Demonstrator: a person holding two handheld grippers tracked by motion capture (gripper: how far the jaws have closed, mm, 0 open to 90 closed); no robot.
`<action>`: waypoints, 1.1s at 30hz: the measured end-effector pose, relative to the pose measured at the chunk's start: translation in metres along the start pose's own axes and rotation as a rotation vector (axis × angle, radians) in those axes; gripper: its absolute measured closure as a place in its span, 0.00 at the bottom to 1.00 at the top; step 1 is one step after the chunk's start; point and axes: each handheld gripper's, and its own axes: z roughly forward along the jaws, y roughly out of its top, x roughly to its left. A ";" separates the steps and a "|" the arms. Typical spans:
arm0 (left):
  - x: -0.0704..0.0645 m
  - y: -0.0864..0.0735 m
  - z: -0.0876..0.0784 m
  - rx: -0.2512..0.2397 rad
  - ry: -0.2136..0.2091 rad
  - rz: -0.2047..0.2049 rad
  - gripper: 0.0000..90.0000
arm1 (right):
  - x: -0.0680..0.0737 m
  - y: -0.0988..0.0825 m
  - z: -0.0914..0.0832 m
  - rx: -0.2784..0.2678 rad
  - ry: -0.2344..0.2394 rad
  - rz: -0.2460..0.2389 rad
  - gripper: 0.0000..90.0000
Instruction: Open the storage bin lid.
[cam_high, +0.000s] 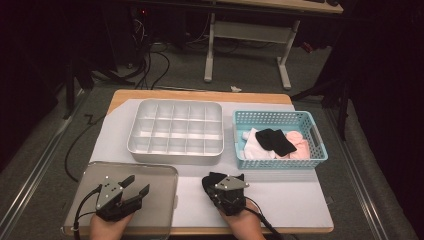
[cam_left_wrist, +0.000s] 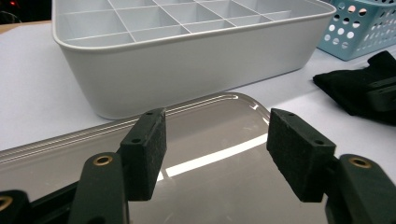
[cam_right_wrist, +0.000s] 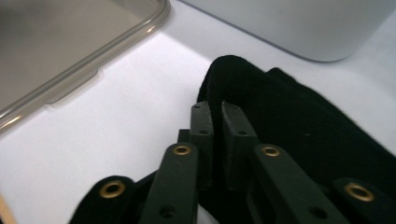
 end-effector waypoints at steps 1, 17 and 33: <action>0.000 0.001 0.001 0.007 0.010 0.001 0.43 | -0.002 0.001 -0.004 -0.012 0.011 0.001 0.95; 0.002 0.001 -0.007 -0.032 0.059 -0.024 0.43 | -0.007 -0.009 -0.038 -0.142 -0.009 0.000 0.94; -0.008 0.000 0.004 -0.025 -0.010 -0.016 0.43 | -0.065 -0.050 -0.092 -0.150 -0.192 0.204 0.94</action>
